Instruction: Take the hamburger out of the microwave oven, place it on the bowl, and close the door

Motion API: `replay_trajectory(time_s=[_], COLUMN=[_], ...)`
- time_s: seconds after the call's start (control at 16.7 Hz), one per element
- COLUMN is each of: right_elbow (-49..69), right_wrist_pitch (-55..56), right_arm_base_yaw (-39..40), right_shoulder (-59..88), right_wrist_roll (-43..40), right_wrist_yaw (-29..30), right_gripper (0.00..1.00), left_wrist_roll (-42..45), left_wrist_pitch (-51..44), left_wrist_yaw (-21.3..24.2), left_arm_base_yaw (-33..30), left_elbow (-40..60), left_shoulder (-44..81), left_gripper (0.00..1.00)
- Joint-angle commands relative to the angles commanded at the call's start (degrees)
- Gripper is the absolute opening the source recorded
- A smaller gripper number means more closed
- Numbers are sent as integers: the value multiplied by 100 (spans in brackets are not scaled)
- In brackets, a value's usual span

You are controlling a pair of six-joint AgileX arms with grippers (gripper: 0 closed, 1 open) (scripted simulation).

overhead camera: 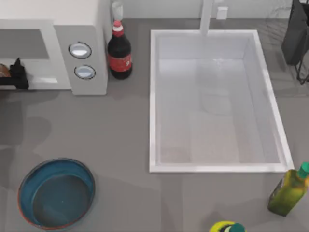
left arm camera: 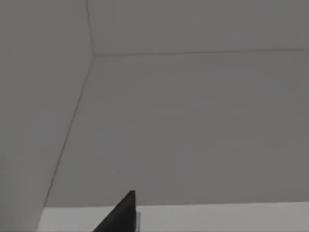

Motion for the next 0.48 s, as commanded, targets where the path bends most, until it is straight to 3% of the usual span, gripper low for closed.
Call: replay_trajectory(time_s=[0.48], right_elbow=[0], right_wrist_pitch=[0], right_arm_base_yaw=[0], right_shoulder=[0], right_wrist_roll=[0], right_wrist_yaw=[0], right_gripper=[100], left_wrist_roll=[-102], left_wrist_pitch=[-1680], left_wrist_yaw=[-271], left_arm_base_yaw=[-273], left_elbow=[2947], left_shoulder=[1544], left_gripper=[100])
